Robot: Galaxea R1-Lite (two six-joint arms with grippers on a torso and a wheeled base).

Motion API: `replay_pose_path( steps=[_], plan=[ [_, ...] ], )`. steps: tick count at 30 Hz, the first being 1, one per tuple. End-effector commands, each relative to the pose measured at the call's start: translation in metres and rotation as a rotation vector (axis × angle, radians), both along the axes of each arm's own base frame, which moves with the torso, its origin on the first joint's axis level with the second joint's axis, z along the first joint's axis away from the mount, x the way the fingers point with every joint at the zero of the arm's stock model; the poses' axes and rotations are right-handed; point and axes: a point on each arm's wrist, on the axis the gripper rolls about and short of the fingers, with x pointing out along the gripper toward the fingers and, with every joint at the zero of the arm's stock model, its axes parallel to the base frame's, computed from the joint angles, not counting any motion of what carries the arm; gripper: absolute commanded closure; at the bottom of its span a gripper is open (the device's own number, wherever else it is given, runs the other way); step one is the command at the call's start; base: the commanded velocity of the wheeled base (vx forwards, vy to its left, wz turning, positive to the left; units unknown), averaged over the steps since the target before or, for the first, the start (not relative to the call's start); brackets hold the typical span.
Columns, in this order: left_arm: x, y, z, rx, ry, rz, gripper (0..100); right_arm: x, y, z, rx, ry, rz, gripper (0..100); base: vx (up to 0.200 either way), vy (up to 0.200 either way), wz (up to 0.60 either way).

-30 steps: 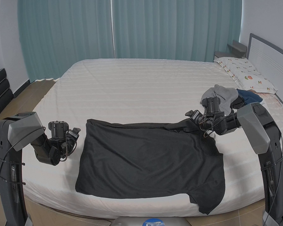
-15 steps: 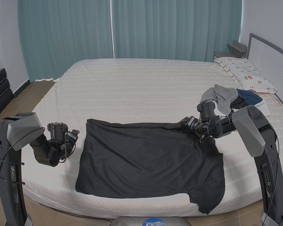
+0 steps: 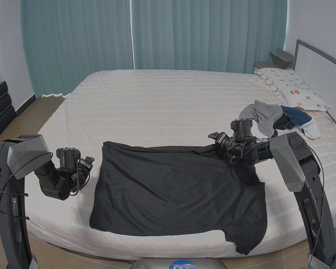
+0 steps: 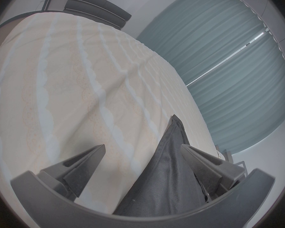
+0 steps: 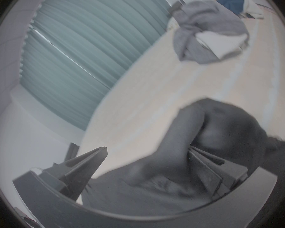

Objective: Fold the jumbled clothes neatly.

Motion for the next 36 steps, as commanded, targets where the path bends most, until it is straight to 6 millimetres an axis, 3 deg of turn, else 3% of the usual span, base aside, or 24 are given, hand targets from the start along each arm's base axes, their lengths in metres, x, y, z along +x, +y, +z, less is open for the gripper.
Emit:
replay_pose_path(
  steps=[1, 2, 4, 6, 10, 12, 14, 16, 28, 36],
  plan=[
    [-0.001, 0.000, 0.000, 0.000, 0.002, 0.002, 0, 0.013, -0.011, 0.008, 0.053, -0.273, -0.011, 0, 0.000, 0.000, 0.00],
    [-0.001, 0.000, 0.000, 0.000, 0.002, 0.002, 0, 0.014, -0.013, 0.011, 0.055, -0.297, -0.015, 0, 0.000, 0.000, 0.00],
    [-0.001, 0.000, 0.000, 0.000, 0.002, 0.002, 0, 0.016, -0.022, 0.036, 0.056, -0.394, -0.028, 0, 0.000, 0.000, 0.00],
    [-0.001, -0.001, 0.000, 0.002, 0.002, 0.001, 0, 0.018, -0.032, 0.044, 0.037, -0.428, -0.029, 0, 0.000, 0.000, 0.00],
    [-0.001, 0.000, 0.000, 0.004, 0.002, 0.004, 0, 0.019, -0.036, 0.027, -0.008, -0.415, -0.022, 0, 0.000, 0.000, 0.00],
    [-0.001, 0.000, 0.000, 0.004, 0.003, 0.005, 0, 0.020, -0.038, 0.009, -0.024, -0.388, -0.026, 0, 0.000, 0.000, 0.00],
    [-0.001, 0.000, 0.000, 0.004, 0.003, 0.005, 0, 0.020, -0.038, 0.008, -0.024, -0.387, -0.026, 0, 0.000, 0.000, 0.00],
    [-0.001, 0.000, 0.000, 0.004, 0.003, 0.005, 0, 0.021, -0.042, -0.010, -0.064, -0.346, -0.027, 0, 0.000, 0.000, 0.00],
    [-0.001, -0.001, -0.001, 0.005, 0.005, 0.005, 0, 0.022, -0.074, -0.026, -0.143, -0.212, -0.062, 0, 0.000, 0.000, 0.00],
    [-0.001, -0.001, -0.002, 0.005, 0.006, 0.005, 0, 0.022, -0.082, -0.038, -0.156, -0.185, -0.070, 0, 0.000, 0.000, 0.00]
  ],
)
